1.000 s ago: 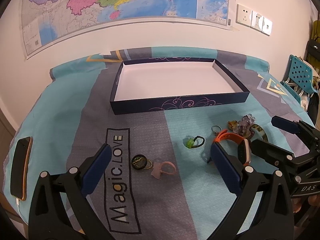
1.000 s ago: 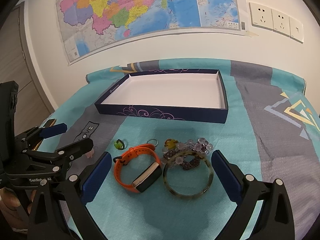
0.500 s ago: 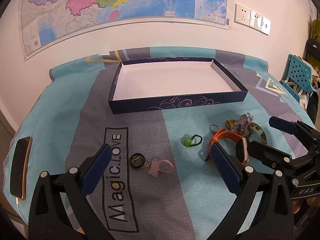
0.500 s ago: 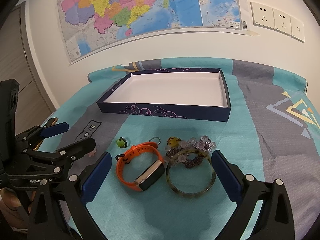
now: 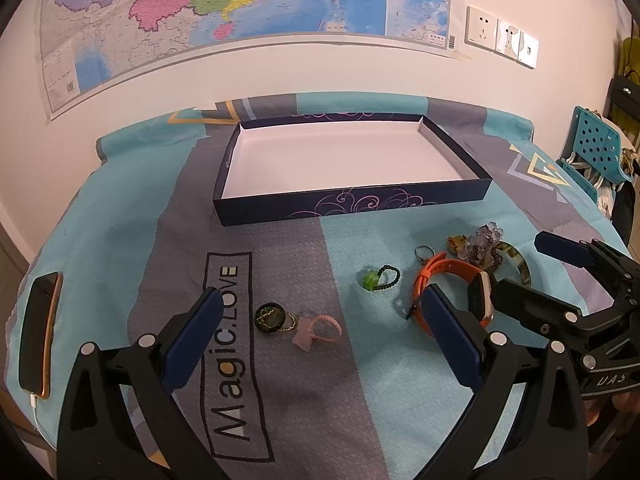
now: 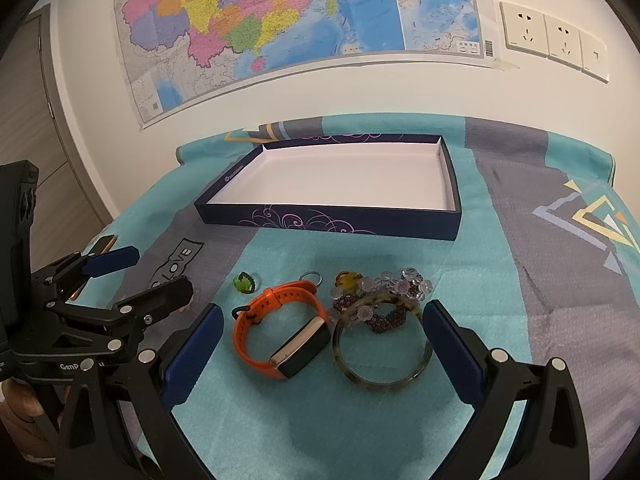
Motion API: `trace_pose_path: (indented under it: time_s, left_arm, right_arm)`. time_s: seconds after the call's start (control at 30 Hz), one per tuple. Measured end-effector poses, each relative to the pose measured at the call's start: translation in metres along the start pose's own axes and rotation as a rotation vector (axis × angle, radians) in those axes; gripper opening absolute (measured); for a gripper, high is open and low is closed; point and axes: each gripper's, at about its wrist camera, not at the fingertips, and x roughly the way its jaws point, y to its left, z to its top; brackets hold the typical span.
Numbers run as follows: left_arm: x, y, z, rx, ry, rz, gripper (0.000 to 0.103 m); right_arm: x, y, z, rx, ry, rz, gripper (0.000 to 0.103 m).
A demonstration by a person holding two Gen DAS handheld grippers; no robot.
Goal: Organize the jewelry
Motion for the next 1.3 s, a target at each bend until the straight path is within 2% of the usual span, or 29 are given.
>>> trace_pose_path:
  time_s: [1.3]
  left_arm:
    - [0.008,-0.014,-0.003,0.023,0.026,-0.008,0.097]
  right_arm:
    - [0.003,-0.011,-0.006,0.027,0.011,0.005,0.097]
